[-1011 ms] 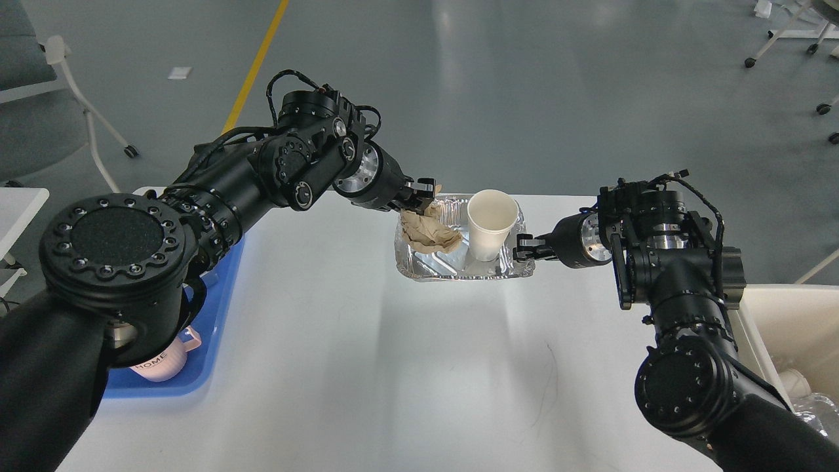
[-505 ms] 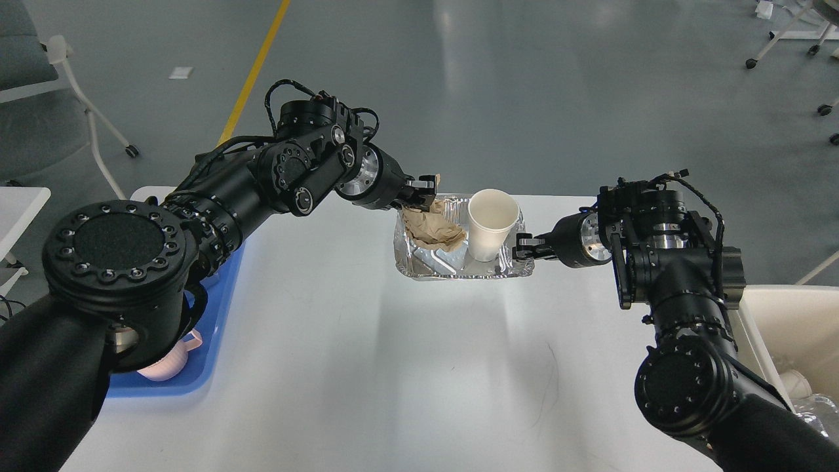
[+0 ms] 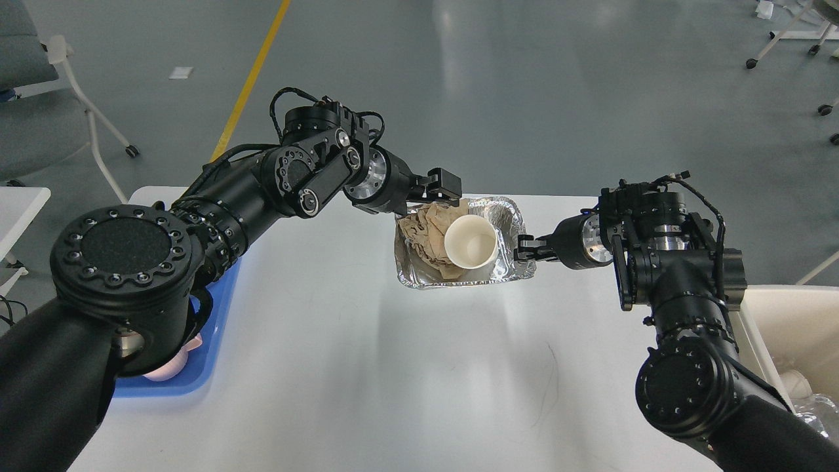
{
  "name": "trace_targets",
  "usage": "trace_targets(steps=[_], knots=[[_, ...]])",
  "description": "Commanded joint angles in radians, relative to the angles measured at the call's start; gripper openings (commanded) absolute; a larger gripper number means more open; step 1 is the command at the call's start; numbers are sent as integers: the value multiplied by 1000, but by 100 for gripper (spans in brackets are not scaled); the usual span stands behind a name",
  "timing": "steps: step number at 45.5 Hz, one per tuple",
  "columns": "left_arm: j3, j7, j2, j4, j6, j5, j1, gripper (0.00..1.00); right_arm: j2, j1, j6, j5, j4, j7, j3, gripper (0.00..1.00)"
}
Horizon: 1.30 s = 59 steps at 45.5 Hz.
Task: Tidy desktop
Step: 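Raise the left gripper away and lift the foil container with the right gripper, then carry the foil container with the right gripper over the white bin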
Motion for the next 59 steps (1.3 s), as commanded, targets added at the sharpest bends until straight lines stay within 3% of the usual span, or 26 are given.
trace_targets(steps=[1, 7, 14, 21, 28, 36, 40, 50, 59], knots=[[1, -3, -3, -1, 45, -63, 21, 97, 0, 0, -1, 0, 0, 0, 0, 0], [-9, -29, -4, -5, 36, -115, 26, 97, -2, 0, -1, 0, -2, 0, 0, 0], [-69, -111, 8, -5, 33, -279, 9, 97, -8, 1, -1, 0, -2, 0, 0, 0], [-202, -109, 25, 1, 33, -541, -22, 97, -9, 1, -1, 1, -2, 0, 2, 0], [-412, -85, 123, 1, 74, -718, -3, 97, -12, 0, 0, 3, 2, 12, 8, 0], [-764, -31, 178, 1, 181, -758, 118, 97, -52, -5, 41, 119, 2, 20, 25, 0], [-874, -16, 215, 1, 192, -752, 191, 97, -107, -16, 54, 211, 0, 9, 28, 0], [-962, -17, 252, -1, 200, -758, 336, 97, -218, -76, 97, 403, -61, -3, 81, 0], [-970, -17, 277, 1, 194, -759, 412, 97, -292, -123, 98, 437, -132, -11, 271, 0]])
